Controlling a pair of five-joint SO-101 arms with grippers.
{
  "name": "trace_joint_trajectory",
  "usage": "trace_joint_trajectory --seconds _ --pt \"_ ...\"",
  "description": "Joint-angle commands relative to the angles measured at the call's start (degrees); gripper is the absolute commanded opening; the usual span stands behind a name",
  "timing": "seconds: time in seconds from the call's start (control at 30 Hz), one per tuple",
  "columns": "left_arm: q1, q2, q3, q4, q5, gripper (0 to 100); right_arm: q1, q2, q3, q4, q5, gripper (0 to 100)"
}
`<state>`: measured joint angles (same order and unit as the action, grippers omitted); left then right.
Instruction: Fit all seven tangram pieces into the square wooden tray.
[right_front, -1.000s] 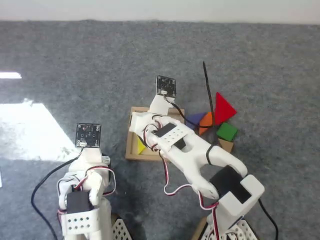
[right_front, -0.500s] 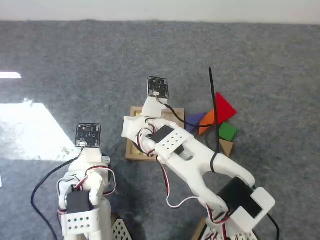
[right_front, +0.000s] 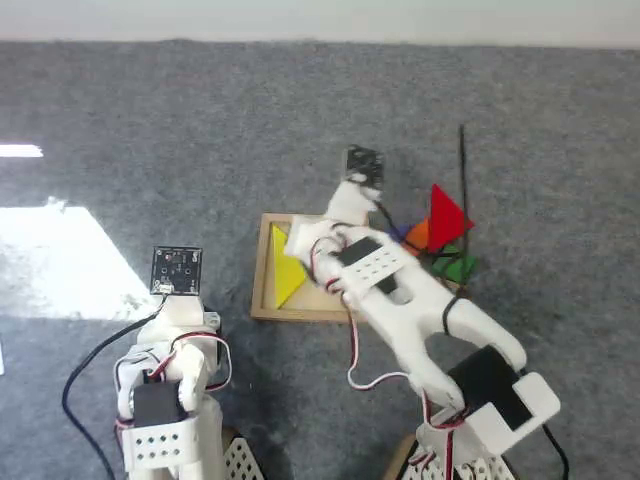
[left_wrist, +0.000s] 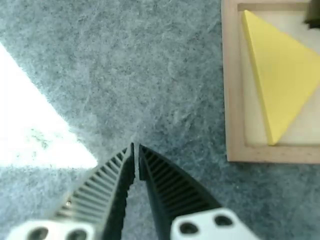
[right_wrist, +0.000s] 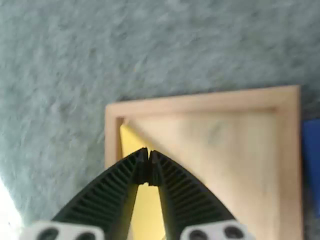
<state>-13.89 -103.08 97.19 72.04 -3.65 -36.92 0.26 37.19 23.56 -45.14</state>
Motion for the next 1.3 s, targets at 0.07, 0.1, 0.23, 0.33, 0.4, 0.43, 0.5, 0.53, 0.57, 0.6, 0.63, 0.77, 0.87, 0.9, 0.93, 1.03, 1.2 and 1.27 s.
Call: trace_joint_trajectory --seconds 0.07,0.1,0.23,0.33,0.4,0.43,0.5,0.53,0.57,0.6,0.63,0.77,0.87,0.9,0.93,1.03,1.2,1.27 --pt "0.18 -1.05 -0.75 0.18 0.18 1 1.98 -5.23 1.76 -1.01 -0.62 0.7" --pt "0.18 -1.05 -0.75 0.18 0.18 1 1.89 -5.23 2.46 -1.1 -0.62 0.7" --pt "0.18 -1.05 -0.75 0.18 0.18 1 1.98 -5.41 5.71 -0.4 -0.7 0.7" --pt "0.18 -1.05 -0.75 0.18 0.18 1 2.15 -5.67 7.91 -0.22 -0.7 0.7" --pt "0.18 -1.05 -0.75 0.18 0.18 1 2.15 -5.67 8.44 -0.22 -0.7 0.7" --pt "0.18 -1.05 -0.75 0.18 0.18 1 2.07 -5.58 8.44 -0.22 -0.7 0.7" --pt "0.18 -1.05 -0.75 0.18 0.18 1 1.89 -5.23 8.44 -0.75 -0.7 0.7" --pt "0.18 -1.05 -0.75 0.18 0.18 1 1.89 -5.14 8.44 -0.84 -0.7 0.7" --pt "0.18 -1.05 -0.75 0.18 0.18 1 1.63 -5.14 8.26 -0.92 -0.7 0.7" --pt "0.18 -1.05 -0.75 0.18 0.18 1 1.01 -5.14 8.18 -1.19 -0.7 0.7" --pt "0.18 -1.05 -0.75 0.18 0.18 1 0.4 -5.14 8.09 -2.24 -0.7 0.7" --pt "0.18 -1.05 -0.75 0.18 0.18 1 -4.79 -5.05 8.0 -5.23 -0.7 0.7" --pt "0.18 -1.05 -0.75 0.18 0.18 1 -7.96 -5.05 7.56 -5.58 -0.7 0.7" --pt "0.18 -1.05 -0.75 0.18 0.18 1 -8.31 -4.97 7.38 -5.67 -0.7 0.7" --pt "0.18 -1.05 -0.75 0.18 0.18 1 -8.4 -4.97 7.3 -5.58 -0.7 0.7" --pt "0.18 -1.05 -0.75 0.18 0.18 1 -8.22 -5.14 7.21 -5.14 -0.62 0.7" --pt "0.18 -1.05 -0.75 0.18 0.18 1 -0.57 -8.84 6.77 -1.54 -0.62 0.7" --pt "0.18 -1.05 -0.75 0.18 0.18 1 2.86 -12.26 7.47 0.13 -0.62 0.7"
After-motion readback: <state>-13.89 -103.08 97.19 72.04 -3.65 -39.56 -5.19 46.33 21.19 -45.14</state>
